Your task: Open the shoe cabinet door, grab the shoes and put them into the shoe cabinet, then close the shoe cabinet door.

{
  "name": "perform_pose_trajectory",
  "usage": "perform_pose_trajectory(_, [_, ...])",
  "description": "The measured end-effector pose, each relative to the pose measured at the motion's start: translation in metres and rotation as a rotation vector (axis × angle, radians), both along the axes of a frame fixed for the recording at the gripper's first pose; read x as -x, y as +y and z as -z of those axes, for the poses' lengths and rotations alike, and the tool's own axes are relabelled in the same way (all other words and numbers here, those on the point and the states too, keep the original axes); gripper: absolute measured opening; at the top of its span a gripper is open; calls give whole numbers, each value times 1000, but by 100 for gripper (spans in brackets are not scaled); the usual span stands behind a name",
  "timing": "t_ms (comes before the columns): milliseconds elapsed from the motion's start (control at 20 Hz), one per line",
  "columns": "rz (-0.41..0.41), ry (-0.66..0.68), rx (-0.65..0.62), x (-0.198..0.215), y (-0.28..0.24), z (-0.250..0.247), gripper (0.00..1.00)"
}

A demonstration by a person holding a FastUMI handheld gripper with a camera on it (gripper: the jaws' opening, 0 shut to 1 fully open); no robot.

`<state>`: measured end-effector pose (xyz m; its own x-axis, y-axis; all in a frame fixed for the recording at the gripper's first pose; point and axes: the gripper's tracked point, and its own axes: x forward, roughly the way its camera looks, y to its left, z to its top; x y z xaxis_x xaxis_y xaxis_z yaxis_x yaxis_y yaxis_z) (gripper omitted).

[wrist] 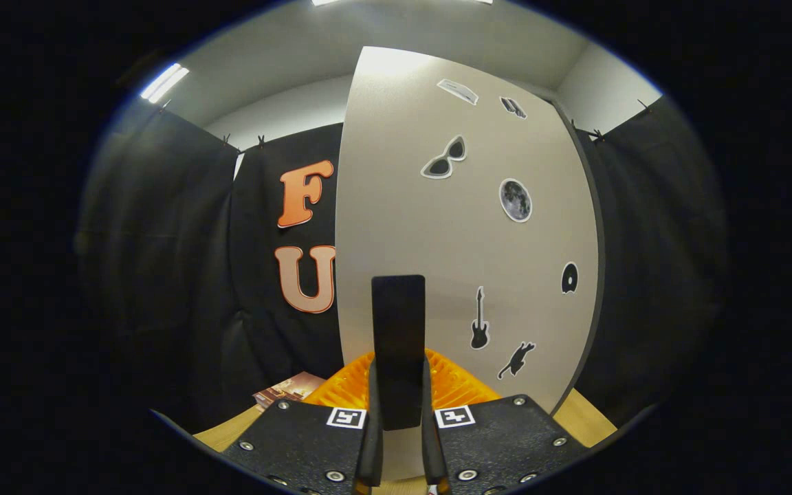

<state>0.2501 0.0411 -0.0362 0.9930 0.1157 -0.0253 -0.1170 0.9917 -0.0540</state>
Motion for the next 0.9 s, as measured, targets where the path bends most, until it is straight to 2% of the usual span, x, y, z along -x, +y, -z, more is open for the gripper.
perform_pose_trajectory(450, [-17, -11, -11, 41, -38, -5, 22])
perform_pose_trajectory(900, [22, -30, -15, 80, -97, -9, 22])
